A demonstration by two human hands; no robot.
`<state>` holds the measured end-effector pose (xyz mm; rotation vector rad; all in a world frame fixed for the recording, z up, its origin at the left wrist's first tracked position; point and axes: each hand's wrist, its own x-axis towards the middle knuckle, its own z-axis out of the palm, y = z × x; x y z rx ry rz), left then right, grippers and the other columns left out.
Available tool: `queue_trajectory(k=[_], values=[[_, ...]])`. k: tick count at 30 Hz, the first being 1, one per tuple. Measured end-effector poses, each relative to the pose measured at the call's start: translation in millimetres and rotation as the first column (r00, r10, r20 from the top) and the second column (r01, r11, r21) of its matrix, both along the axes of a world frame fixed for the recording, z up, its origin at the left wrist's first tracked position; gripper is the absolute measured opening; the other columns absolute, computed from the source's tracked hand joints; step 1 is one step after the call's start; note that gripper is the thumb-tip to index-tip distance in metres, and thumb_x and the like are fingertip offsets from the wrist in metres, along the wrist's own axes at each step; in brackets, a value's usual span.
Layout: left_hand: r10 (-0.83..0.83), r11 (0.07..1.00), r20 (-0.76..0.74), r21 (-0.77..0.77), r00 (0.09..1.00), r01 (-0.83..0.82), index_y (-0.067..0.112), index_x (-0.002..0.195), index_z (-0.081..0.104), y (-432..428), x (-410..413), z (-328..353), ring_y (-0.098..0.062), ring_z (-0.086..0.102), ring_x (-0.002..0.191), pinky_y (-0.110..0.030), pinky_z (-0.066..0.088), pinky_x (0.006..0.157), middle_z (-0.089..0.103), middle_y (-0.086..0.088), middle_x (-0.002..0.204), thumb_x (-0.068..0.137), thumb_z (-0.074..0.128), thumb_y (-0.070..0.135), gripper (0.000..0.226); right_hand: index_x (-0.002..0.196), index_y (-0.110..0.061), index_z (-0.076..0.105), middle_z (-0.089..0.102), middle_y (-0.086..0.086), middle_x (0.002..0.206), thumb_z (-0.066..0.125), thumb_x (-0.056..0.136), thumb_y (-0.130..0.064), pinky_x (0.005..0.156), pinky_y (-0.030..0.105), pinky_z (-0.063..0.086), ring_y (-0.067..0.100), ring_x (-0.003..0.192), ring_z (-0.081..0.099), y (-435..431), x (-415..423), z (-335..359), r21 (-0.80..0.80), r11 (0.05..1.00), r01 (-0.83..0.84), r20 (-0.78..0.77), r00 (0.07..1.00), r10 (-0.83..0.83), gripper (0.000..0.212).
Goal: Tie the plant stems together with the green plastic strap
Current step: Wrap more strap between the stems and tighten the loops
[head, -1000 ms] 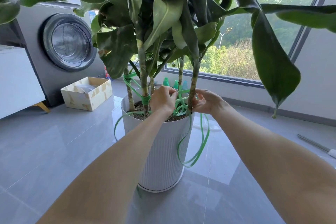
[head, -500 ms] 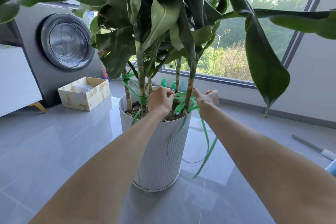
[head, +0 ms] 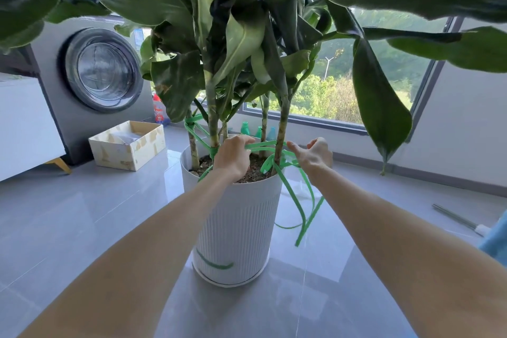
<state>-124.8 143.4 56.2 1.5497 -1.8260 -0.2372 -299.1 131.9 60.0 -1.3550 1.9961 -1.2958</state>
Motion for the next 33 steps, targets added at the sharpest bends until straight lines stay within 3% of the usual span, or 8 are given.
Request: queue_trajectory(k=[7, 12, 19, 25, 27, 29, 31, 33], values=[[-0.054, 0.998, 0.046, 0.029, 0.997, 0.053, 0.015, 0.127, 0.057, 13.4, 12.6, 10.1, -0.028, 0.065, 0.099, -0.042, 0.054, 0.087, 0.048, -0.008, 0.14, 0.093, 0.054, 0.004, 0.036, 0.101, -0.007, 0.047, 0.057, 0.011, 0.093, 0.05, 0.097, -0.018, 0.076, 0.042, 0.054, 0.027, 0.081, 0.057, 13.0, 5.2, 4.4, 0.019, 0.998, -0.062, -0.124, 0.99, 0.064, 0.012], [-0.068, 0.992, -0.001, 0.102, 0.998, 0.068, 0.015, 0.123, 0.059, 24.0, 24.7, 17.1, -0.01, 0.067, 0.066, -0.023, 0.052, 0.054, 0.047, -0.005, 0.141, 0.095, 0.052, 0.007, 0.031, 0.102, -0.009, 0.054, 0.057, 0.008, 0.091, 0.043, 0.101, -0.025, 0.074, 0.039, 0.049, 0.026, 0.082, 0.056, 29.6, 9.6, 4.0, 0.126, 0.975, -0.185, -0.313, 0.925, 0.216, 0.02], [-0.069, 0.984, -0.073, 0.161, 0.995, 0.08, 0.009, 0.124, 0.059, 36.8, 36.6, 19.5, -0.014, 0.067, 0.062, -0.022, 0.055, 0.047, 0.055, -0.01, 0.131, 0.095, 0.051, 0.005, 0.03, 0.081, -0.009, 0.071, 0.062, 0.004, 0.069, 0.043, 0.099, -0.027, 0.059, 0.032, 0.047, 0.019, 0.052, 0.051, 40.8, 7.0, 5.9, 0.315, 0.928, -0.201, -0.3, 0.906, 0.298, 0.038], [-0.036, 0.978, -0.114, 0.2, 0.993, 0.058, 0.004, 0.122, 0.059, 46.1, 49.7, 16.7, -0.015, 0.066, 0.061, -0.017, 0.051, 0.043, 0.06, -0.016, 0.121, 0.093, 0.054, 0.003, 0.03, 0.081, -0.017, 0.063, 0.062, 0.001, 0.076, 0.034, 0.099, -0.035, 0.063, 0.027, 0.037, 0.022, 0.073, 0.06, 61.8, 4.1, 11.6, 0.236, 0.971, -0.035, -0.636, 0.75, 0.182, 0.038], [-0.021, 0.977, -0.129, 0.206, 0.991, 0.047, 0.005, 0.121, 0.061, 49.9, 54.4, 15.4, -0.016, 0.067, 0.063, -0.017, 0.051, 0.042, 0.061, -0.015, 0.121, 0.092, 0.055, 0.003, 0.029, 0.078, -0.015, 0.064, 0.063, 0.002, 0.072, 0.036, 0.098, -0.031, 0.059, 0.026, 0.04, 0.021, 0.068, 0.061, 66.1, 3.5, 12.6, 0.253, 0.966, -0.056, -0.562, 0.804, 0.194, 0.038], [-0.012, 0.977, -0.135, 0.208, 0.991, 0.04, 0.006, 0.119, 0.062, 52.6, 58.1, 14.6, -0.016, 0.068, 0.063, -0.017, 0.051, 0.042, 0.06, -0.012, 0.121, 0.093, 0.054, 0.003, 0.027, 0.074, -0.008, 0.061, 0.058, 0.005, 0.064, 0.037, 0.1, -0.025, 0.049, 0.022, 0.043, 0.017, 0.052, 0.054, 70.0, 1.0, 12.4, 0.317, 0.922, -0.223, -0.257, 0.915, 0.31, 0.039], [-0.008, 0.975, -0.14, 0.218, 0.99, 0.038, 0.006, 0.119, 0.063, 55.4, 60.1, 14.9, -0.015, 0.067, 0.062, -0.017, 0.051, 0.042, 0.06, -0.013, 0.121, 0.094, 0.053, 0.004, 0.027, 0.075, -0.004, 0.053, 0.052, 0.007, 0.06, 0.033, 0.102, -0.019, 0.035, 0.017, 0.035, 0.013, 0.039, 0.043, 80.0, 0.8, 14.6, 0.398, 0.826, -0.399, 0.024, 0.905, 0.425, 0.037], [-0.001, 0.974, -0.155, 0.222, 0.988, 0.035, 0.006, 0.12, 0.062, 57.7, 60.9, 16.0, -0.015, 0.067, 0.061, -0.017, 0.051, 0.043, 0.06, -0.014, 0.122, 0.094, 0.052, 0.004, 0.028, 0.076, -0.006, 0.049, 0.052, 0.006, 0.059, 0.031, 0.102, -0.016, 0.035, 0.018, 0.035, 0.012, 0.038, 0.044, 87.0, 2.4, 15.6, 0.469, 0.744, -0.476, 0.043, 0.854, 0.518, 0.034]])
